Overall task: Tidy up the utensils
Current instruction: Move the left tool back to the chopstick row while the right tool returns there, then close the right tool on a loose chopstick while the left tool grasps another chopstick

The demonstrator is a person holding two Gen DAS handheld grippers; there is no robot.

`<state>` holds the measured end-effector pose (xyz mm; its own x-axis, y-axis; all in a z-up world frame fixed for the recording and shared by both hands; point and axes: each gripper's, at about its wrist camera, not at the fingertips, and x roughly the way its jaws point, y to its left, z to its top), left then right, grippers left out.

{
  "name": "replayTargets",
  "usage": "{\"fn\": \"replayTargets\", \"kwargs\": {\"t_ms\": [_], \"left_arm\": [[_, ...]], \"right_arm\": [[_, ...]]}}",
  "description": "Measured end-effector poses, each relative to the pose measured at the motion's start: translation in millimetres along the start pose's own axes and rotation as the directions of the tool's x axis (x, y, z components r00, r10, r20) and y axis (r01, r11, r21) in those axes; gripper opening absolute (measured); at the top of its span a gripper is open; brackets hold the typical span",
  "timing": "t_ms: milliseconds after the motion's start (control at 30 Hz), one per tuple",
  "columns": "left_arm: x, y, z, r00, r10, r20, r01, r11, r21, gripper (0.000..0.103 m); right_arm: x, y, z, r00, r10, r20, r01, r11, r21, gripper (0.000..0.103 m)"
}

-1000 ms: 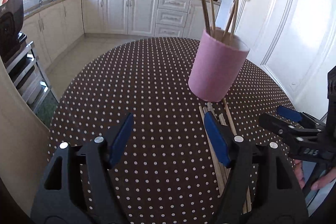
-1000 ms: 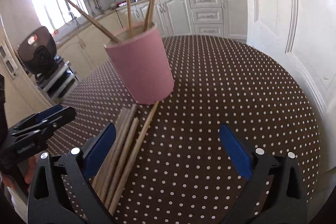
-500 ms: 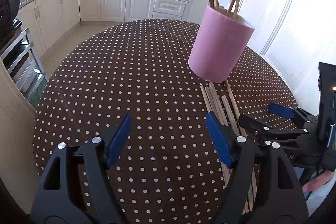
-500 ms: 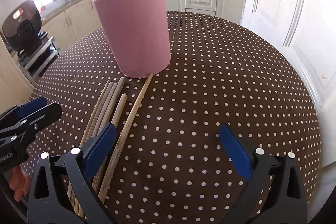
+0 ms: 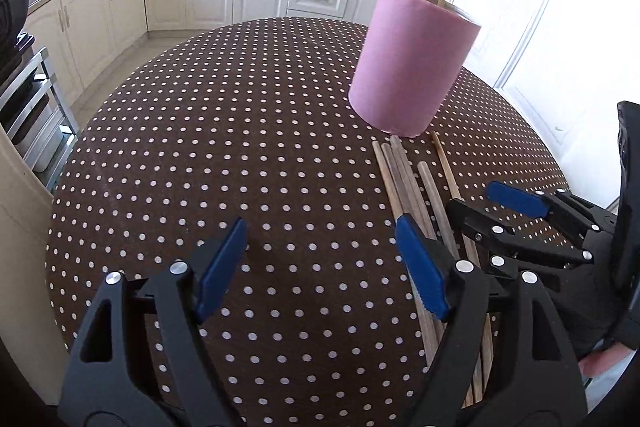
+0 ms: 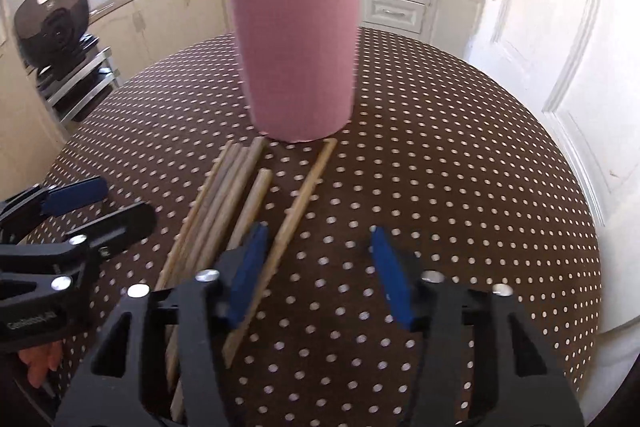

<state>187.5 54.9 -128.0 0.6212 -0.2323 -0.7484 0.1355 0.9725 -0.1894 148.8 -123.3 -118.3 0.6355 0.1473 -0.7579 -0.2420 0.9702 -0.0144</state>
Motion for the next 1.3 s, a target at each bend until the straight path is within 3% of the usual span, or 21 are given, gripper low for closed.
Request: {"fn": "replayTargets", "kwargs": {"t_ms": [200, 467, 700, 833, 1067, 1200, 1300], "left_arm": [[3, -10, -2, 1.0, -0.009, -0.003, 0.009, 1.0, 0.009, 0.077], [11, -19, -1, 1.0, -0.007, -0.017, 0.007, 1.0, 0.026, 0.079], [21, -37, 0, 0.997, 0.069, -0.03, -0.066, 0.994, 0.084, 0.081], [20, -36, -2, 0.997, 0.071, -0.028, -0.069, 0.995, 0.072, 0.081], [20, -40, -3, 0.99, 0.136, -0.042, -0.133, 0.989, 0.071, 0.083], [20, -45, -1, 0.976, 0.184, -0.112, -0.18, 0.982, 0.048, 0.083], [20, -46, 0, 0.963, 0.186, -0.196, -0.183, 0.983, 0.033, 0.082]], "right_arm": [[-2, 1, -4, 0.999, 0.034, 0.002, -0.034, 0.999, 0.013, 0.027], [-10, 0, -12, 0.998, 0.061, 0.007, -0.062, 0.997, 0.048, 0.025], [-12, -4, -15, 0.997, 0.08, 0.01, -0.08, 0.995, 0.063, 0.025], [-13, -8, -16, 0.995, 0.099, 0.013, -0.1, 0.992, 0.078, 0.025], [-14, -13, -18, 0.994, 0.105, 0.014, -0.106, 0.991, 0.083, 0.026], [-17, -21, -19, 0.994, 0.112, 0.014, -0.113, 0.99, 0.085, 0.027], [-17, -22, -19, 0.989, 0.146, 0.017, -0.147, 0.985, 0.088, 0.034]]}}
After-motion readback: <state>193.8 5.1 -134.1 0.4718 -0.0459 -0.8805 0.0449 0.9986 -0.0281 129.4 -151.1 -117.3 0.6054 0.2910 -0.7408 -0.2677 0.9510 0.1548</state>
